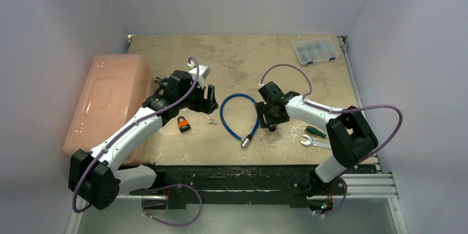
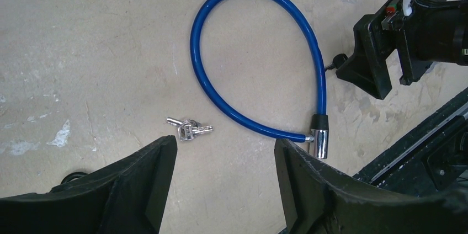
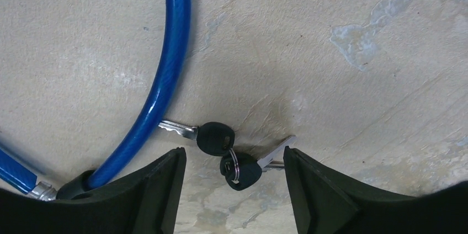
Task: Unlock with the key
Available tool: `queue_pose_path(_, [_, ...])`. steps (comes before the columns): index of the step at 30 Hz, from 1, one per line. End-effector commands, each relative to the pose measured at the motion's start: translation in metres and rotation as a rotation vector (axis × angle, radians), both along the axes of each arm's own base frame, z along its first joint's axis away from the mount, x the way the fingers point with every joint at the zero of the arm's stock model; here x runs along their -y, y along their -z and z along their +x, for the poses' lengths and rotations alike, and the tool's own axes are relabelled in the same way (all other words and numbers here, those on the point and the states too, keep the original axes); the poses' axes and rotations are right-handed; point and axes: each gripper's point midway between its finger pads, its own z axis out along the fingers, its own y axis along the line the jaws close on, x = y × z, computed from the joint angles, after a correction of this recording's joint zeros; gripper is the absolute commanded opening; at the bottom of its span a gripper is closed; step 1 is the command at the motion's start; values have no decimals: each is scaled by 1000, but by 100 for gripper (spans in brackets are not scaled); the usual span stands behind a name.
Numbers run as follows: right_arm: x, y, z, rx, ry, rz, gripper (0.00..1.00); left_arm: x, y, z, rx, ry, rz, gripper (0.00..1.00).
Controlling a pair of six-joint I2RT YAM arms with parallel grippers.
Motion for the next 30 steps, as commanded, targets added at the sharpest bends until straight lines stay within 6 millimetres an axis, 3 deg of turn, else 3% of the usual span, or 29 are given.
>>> queue_pose_path(1, [0,-11,16,56,-1,-33,71,1,-8,3,35,2,-1,69])
queue_pose_path(12, [0,12,3,-50,-25,-86,54,1,-8,4,33,3,4,67])
queue_pose_path(23, [0,16,2,-74,-43,-102,0,-1,-8,4,38,-3,8,65])
queue_pose_path(30, [-2,1,6,-19,-35,-66,0,-1,-8,4,39,-4,9,65])
